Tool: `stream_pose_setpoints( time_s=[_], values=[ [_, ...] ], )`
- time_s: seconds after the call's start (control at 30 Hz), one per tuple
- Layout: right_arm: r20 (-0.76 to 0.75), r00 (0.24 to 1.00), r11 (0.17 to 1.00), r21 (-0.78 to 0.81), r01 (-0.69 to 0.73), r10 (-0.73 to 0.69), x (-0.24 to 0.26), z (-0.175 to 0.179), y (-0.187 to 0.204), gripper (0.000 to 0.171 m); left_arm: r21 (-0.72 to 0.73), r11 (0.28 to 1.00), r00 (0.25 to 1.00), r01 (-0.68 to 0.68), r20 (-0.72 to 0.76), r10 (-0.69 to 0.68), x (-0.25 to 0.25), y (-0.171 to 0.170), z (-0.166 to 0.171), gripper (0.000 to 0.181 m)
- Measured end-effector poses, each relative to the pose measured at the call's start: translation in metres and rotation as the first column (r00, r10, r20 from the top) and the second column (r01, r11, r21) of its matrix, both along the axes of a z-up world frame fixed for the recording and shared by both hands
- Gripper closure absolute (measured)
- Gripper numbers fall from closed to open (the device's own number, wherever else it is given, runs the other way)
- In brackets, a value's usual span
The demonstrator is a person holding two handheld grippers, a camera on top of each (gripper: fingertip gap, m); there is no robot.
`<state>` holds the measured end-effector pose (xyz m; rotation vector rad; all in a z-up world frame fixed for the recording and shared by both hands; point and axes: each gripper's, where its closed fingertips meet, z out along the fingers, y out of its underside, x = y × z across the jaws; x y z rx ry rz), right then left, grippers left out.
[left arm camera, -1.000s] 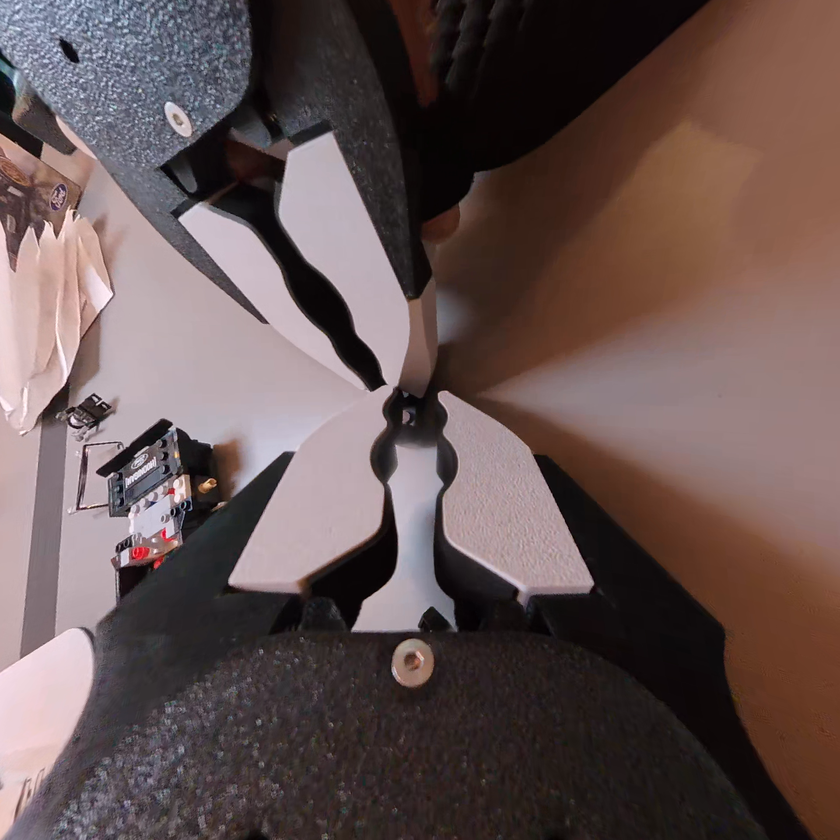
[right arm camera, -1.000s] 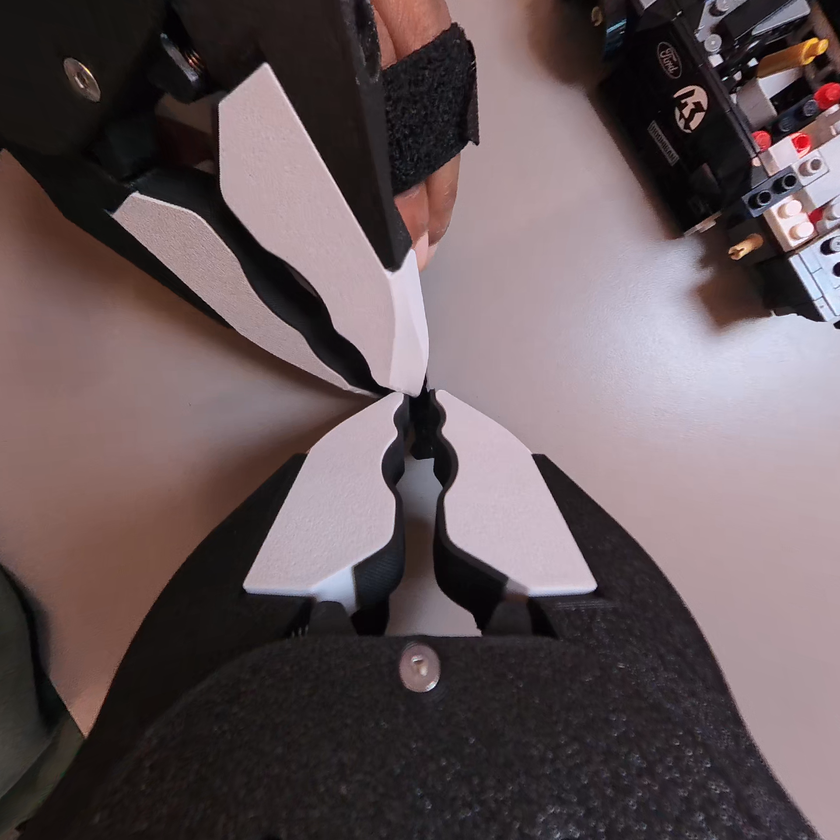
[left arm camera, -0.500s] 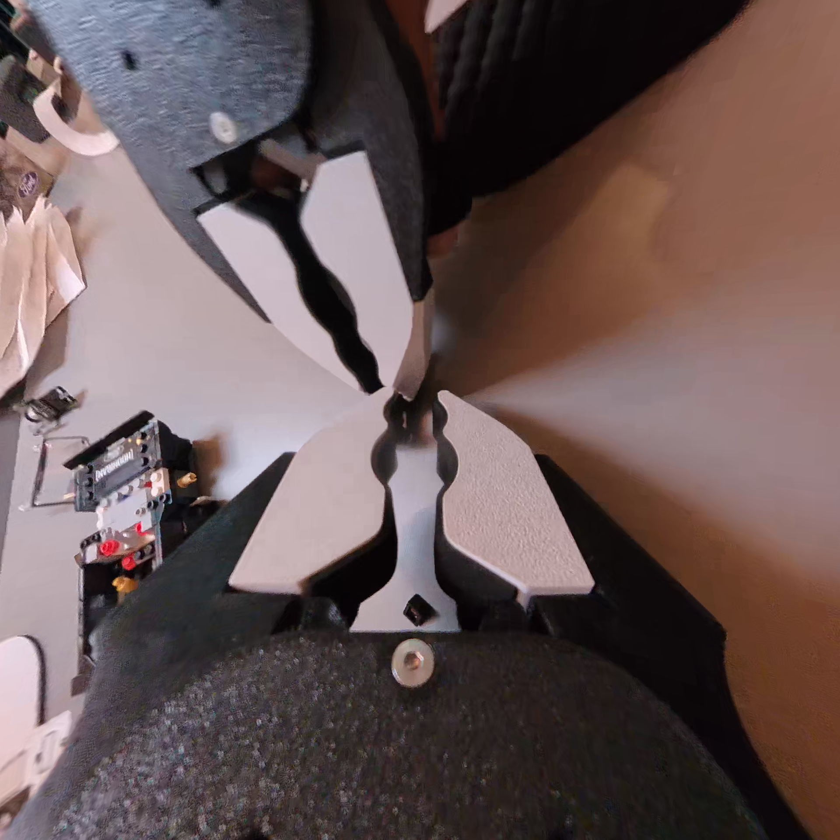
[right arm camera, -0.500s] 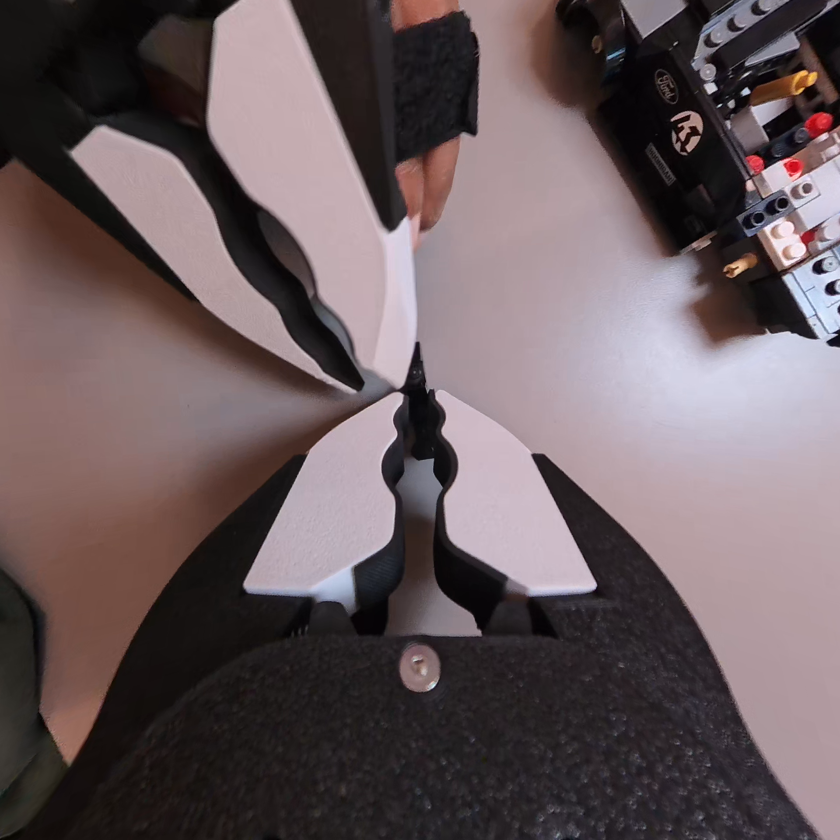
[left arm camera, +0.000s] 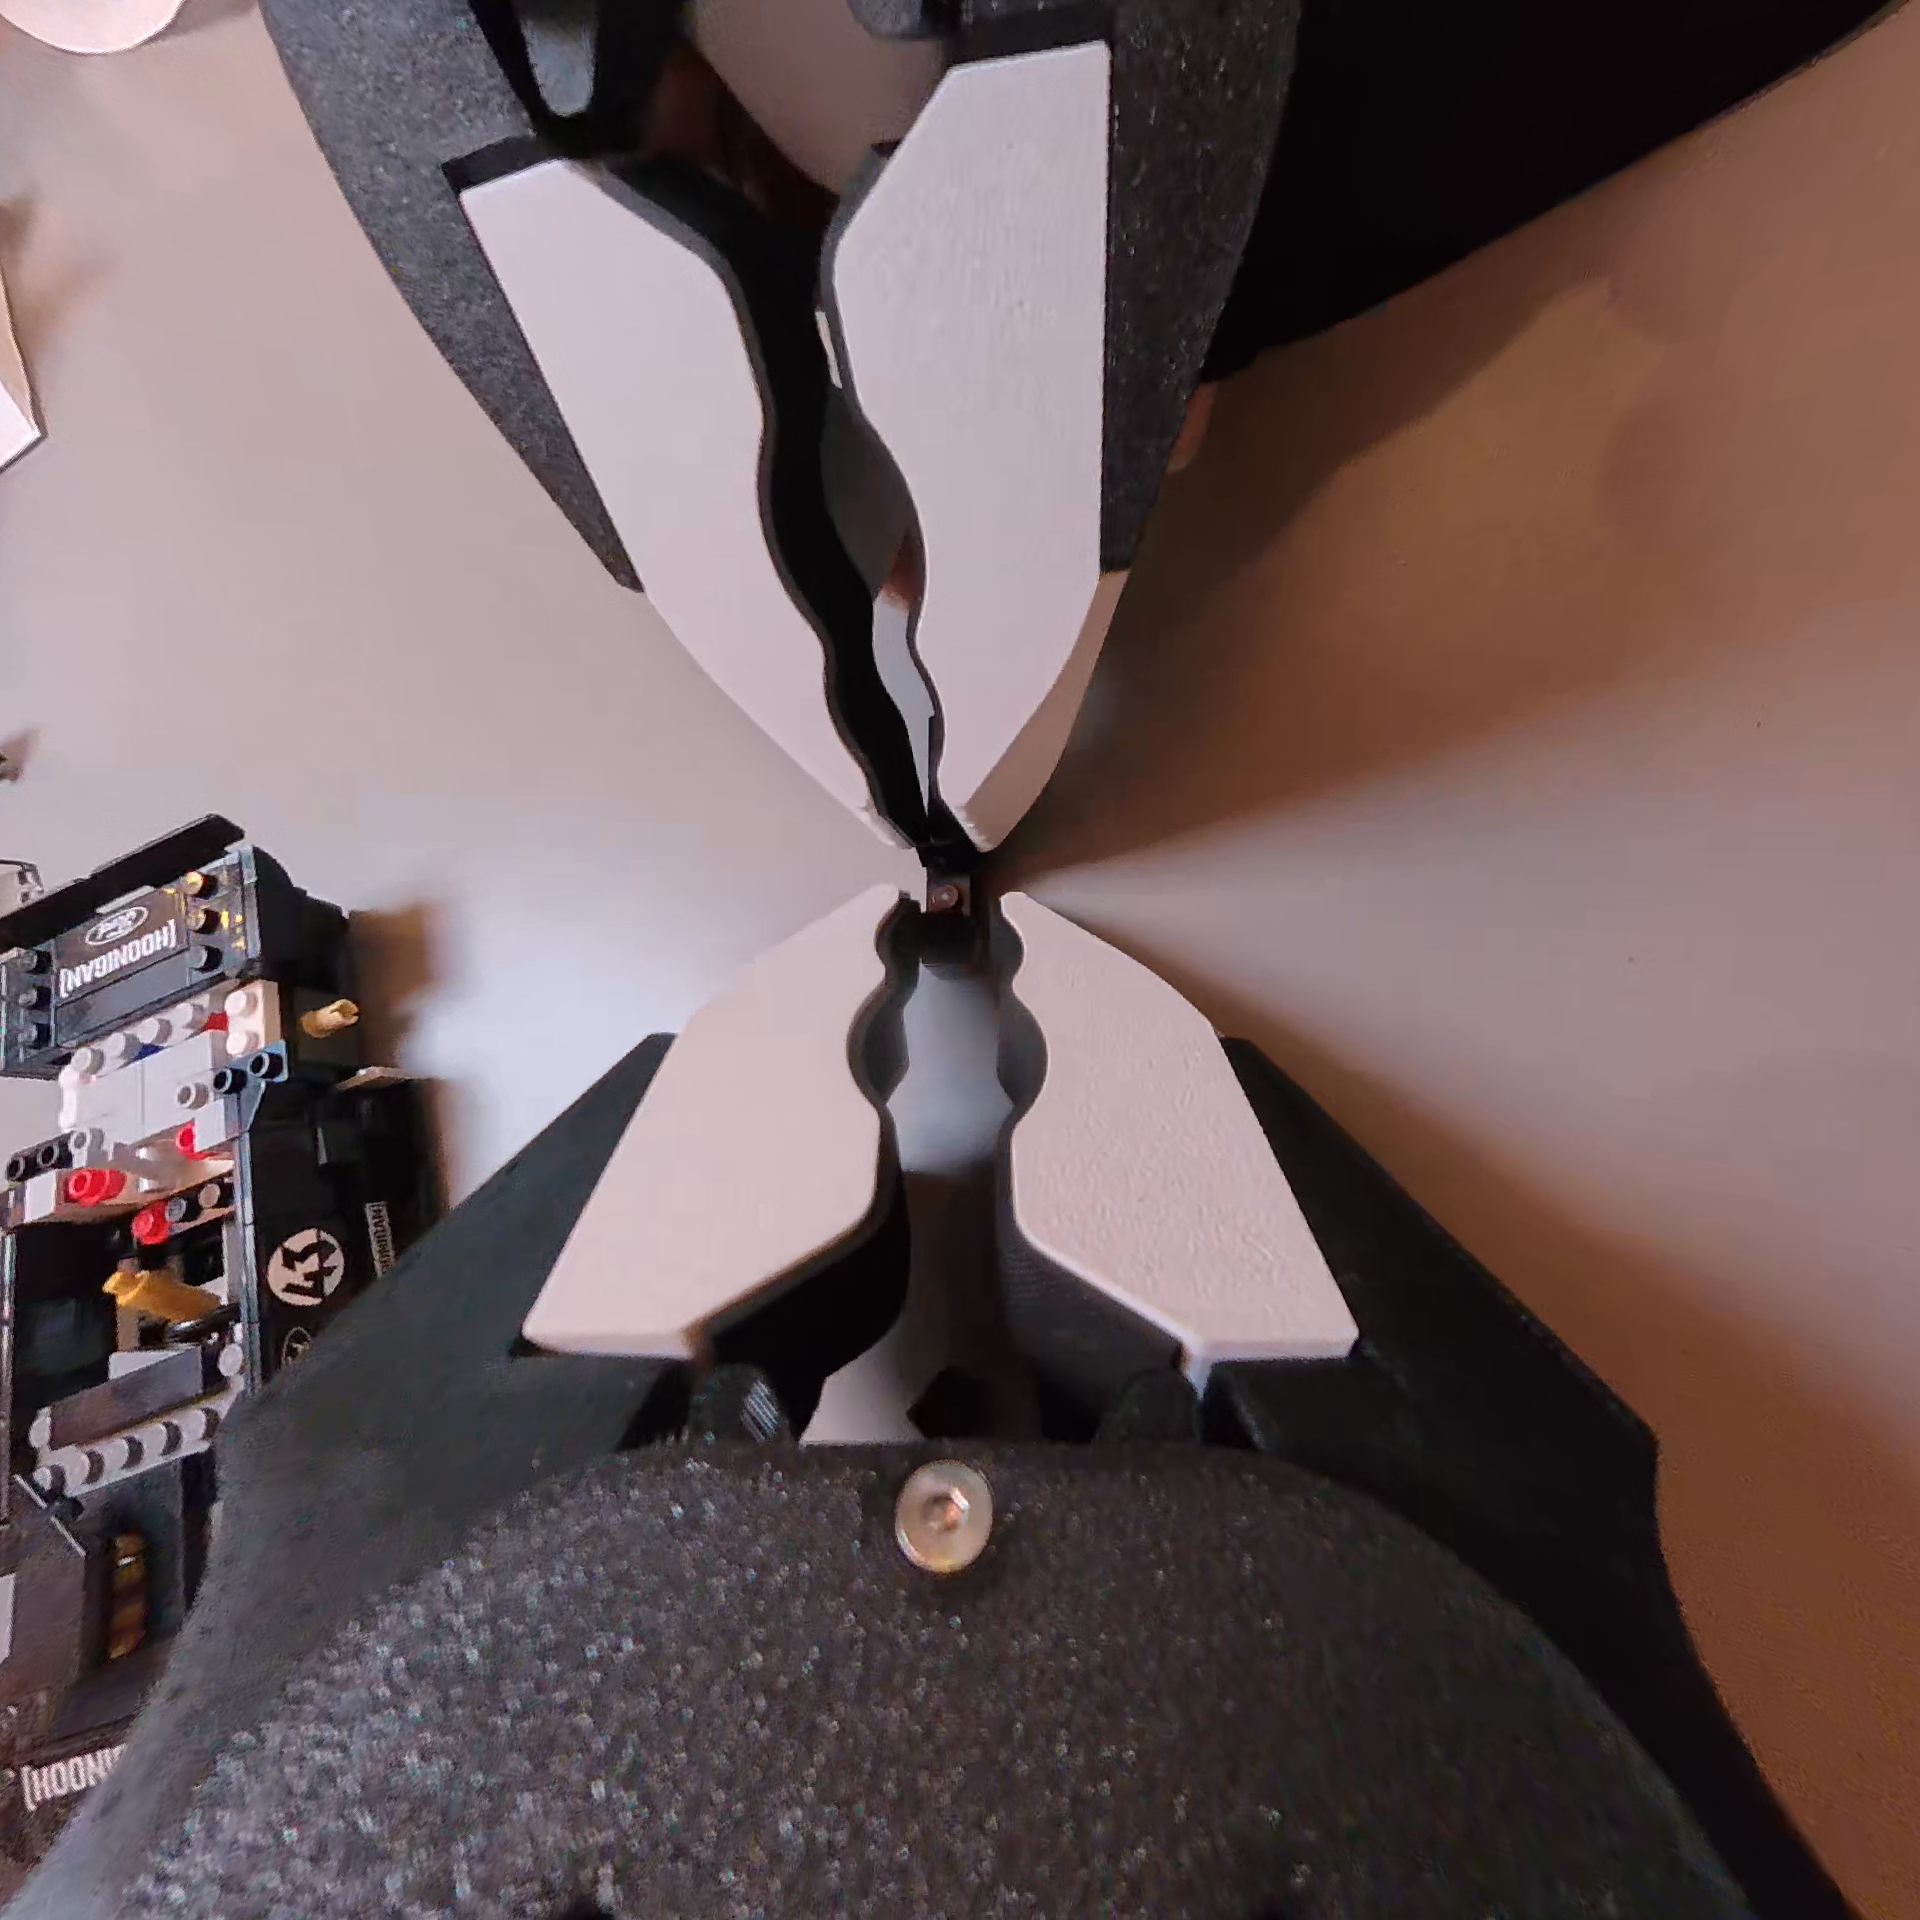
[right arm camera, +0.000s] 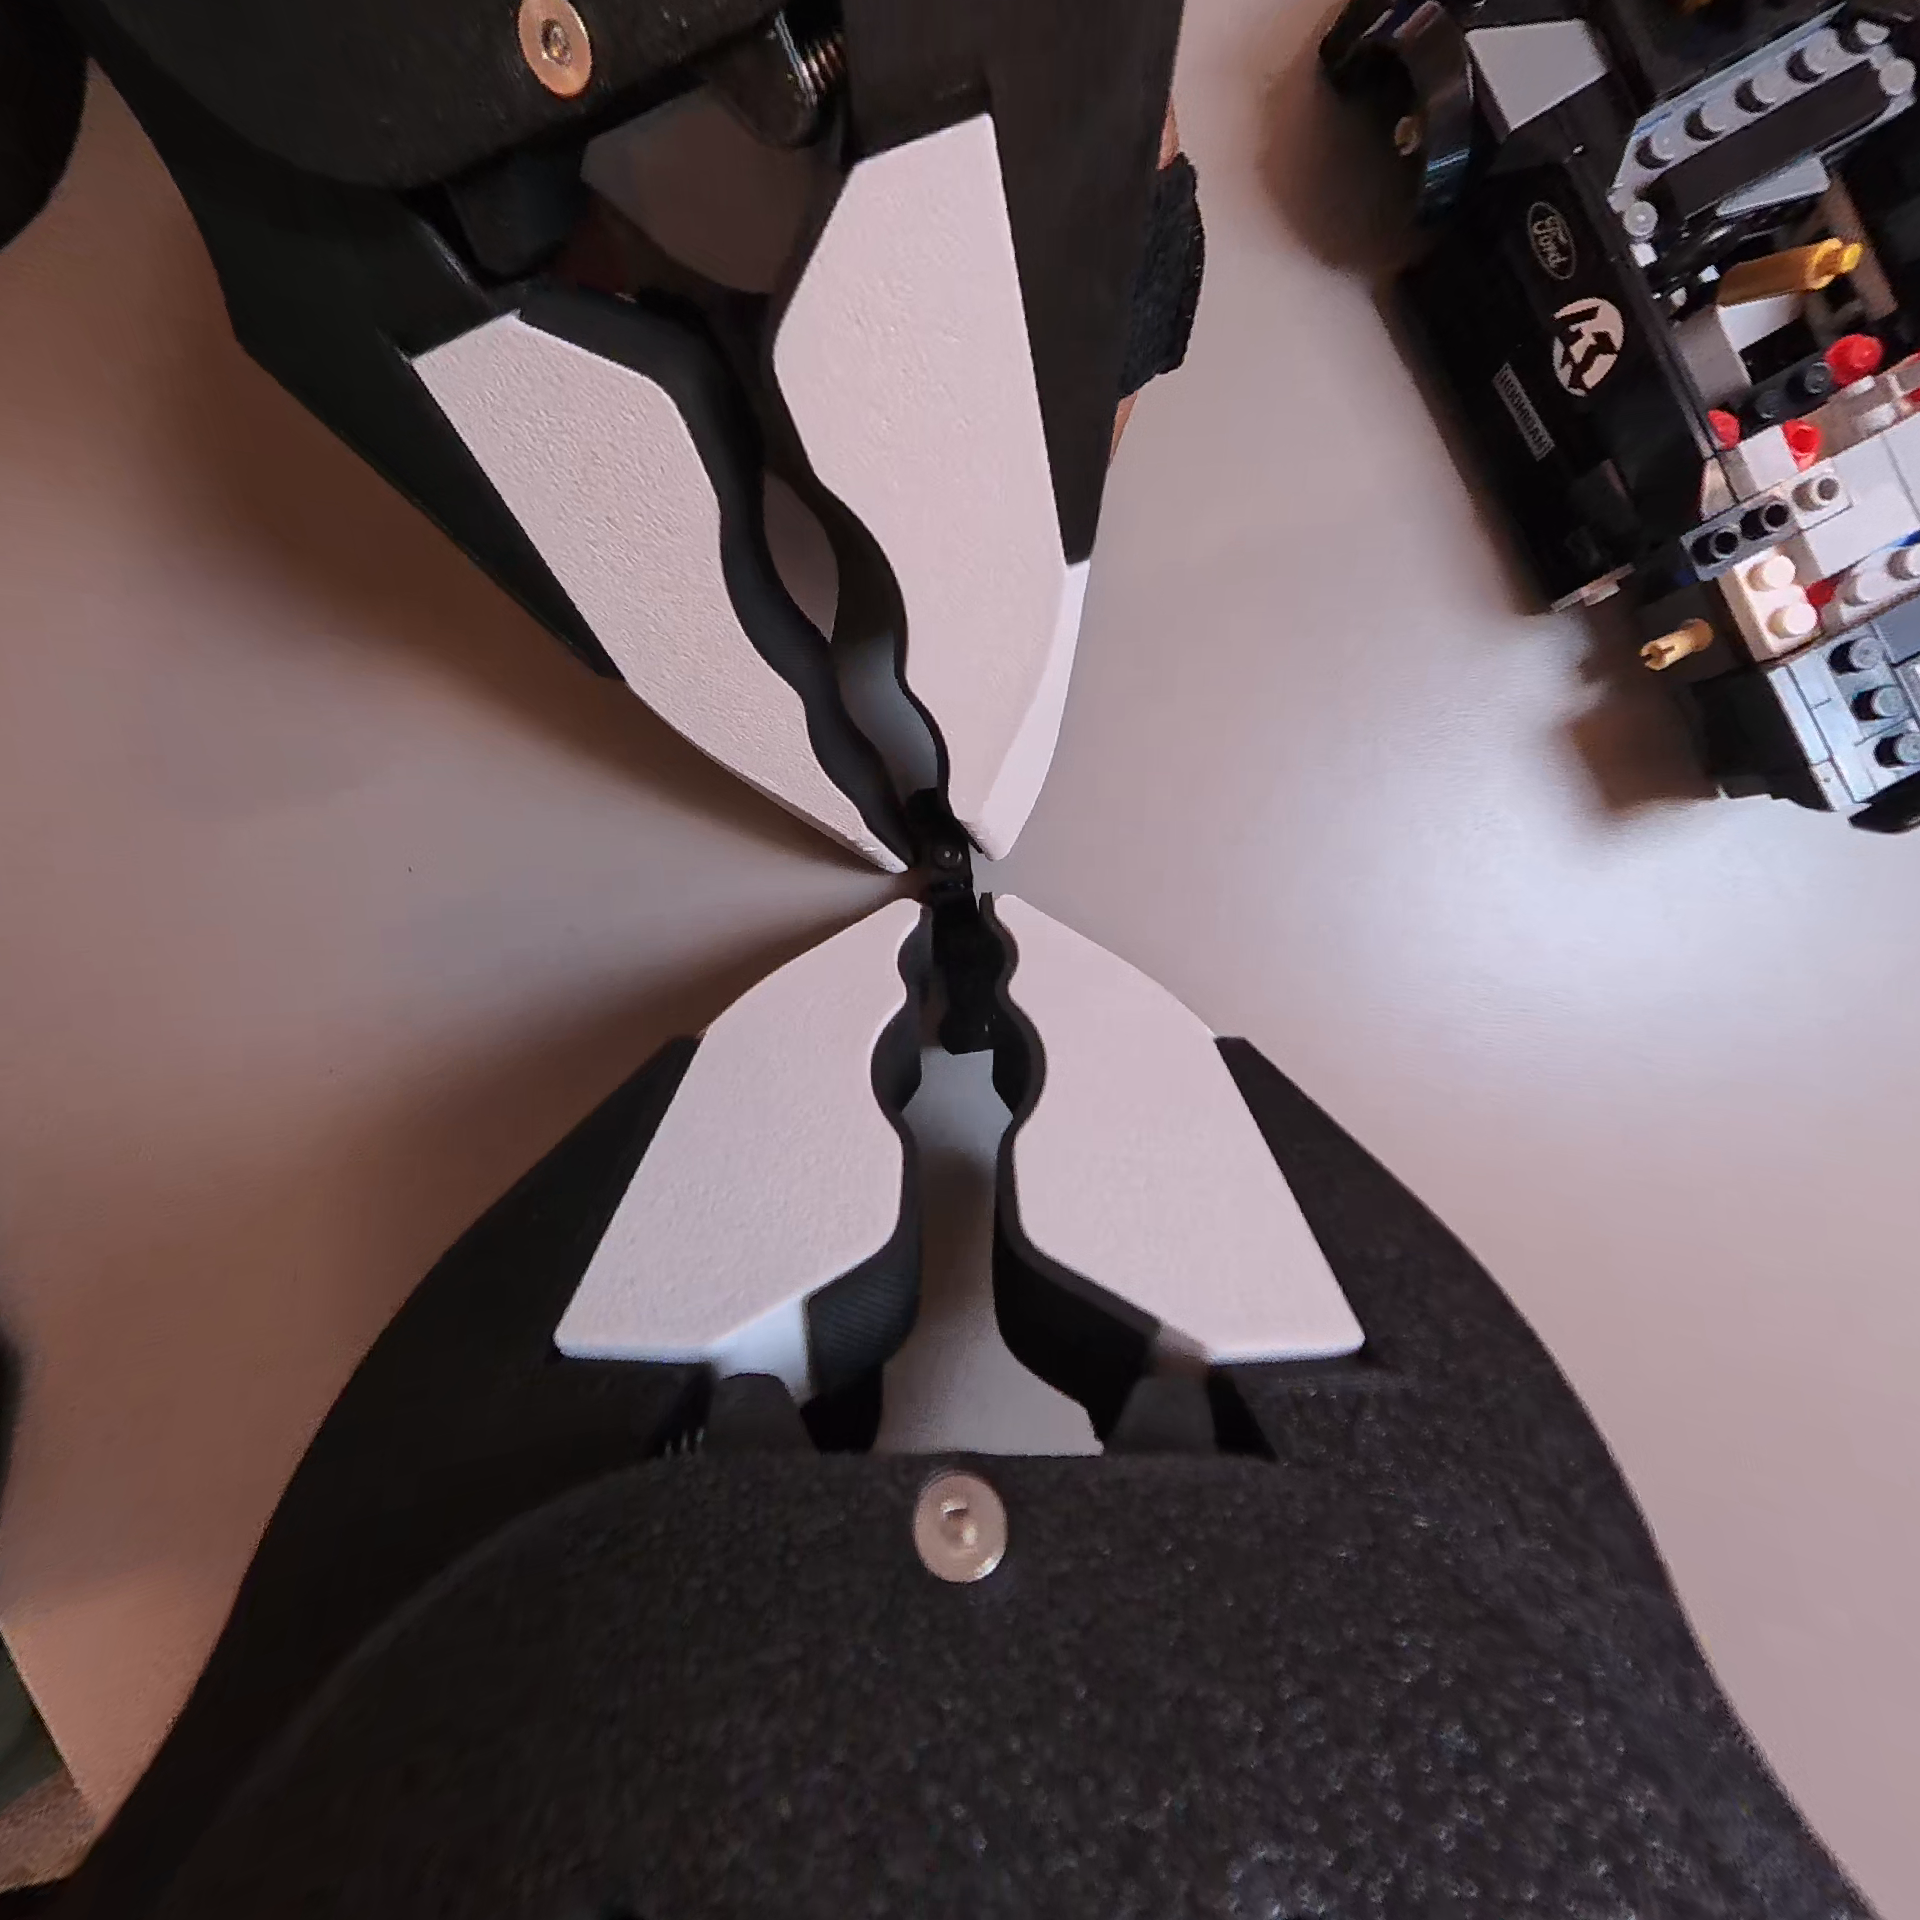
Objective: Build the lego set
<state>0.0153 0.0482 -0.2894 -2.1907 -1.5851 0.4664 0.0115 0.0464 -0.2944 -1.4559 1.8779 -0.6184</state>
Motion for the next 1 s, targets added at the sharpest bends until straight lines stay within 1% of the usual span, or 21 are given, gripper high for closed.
stream_pose_setpoints(
  time_s=[0.07,0.23,0.37,0.73,0.87,1.0],
  values=[
    [0.01,1.0,1.0,0.009,-0.011,0.011,-0.0001,0.0,0.0002,0.162,0.004,1.0,1.0,-0.001,0.001,0.001,0.0001,0.0002,0.0,0.169],
    [0.015,1.0,1.0,0.008,-0.021,0.021,0.0008,-0.0008,-0.001,0.155,0.013,1.0,1.0,0.001,0.009,-0.001,0.0003,0.0005,0.0007,0.169],
    [-0.003,1.0,1.0,0.019,-0.017,0.018,0.0005,0.0005,0.0,0.156,-0.003,1.0,1.0,0.008,0.012,-0.008,0.0004,-0.001,0.0008,0.169],
    [-0.062,0.998,0.998,-0.064,0.0,-0.004,-0.0001,0.0002,-0.0038,0.162,-0.014,1.0,1.0,0.018,0.025,-0.017,0.0008,-0.0029,0.0019,0.168],
    [-0.07,0.997,0.998,-0.064,0.007,-0.011,-0.0001,0.0001,-0.0038,0.162,-0.017,1.0,0.999,0.02,0.039,-0.019,0.0029,-0.0043,0.0034,0.163],
    [-0.08,0.997,0.998,-0.067,0.015,-0.02,0.0001,0.0001,-0.0043,0.162,-0.026,0.999,0.998,0.018,0.061,-0.017,0.0062,-0.0056,0.0073,0.166]
  ],
)
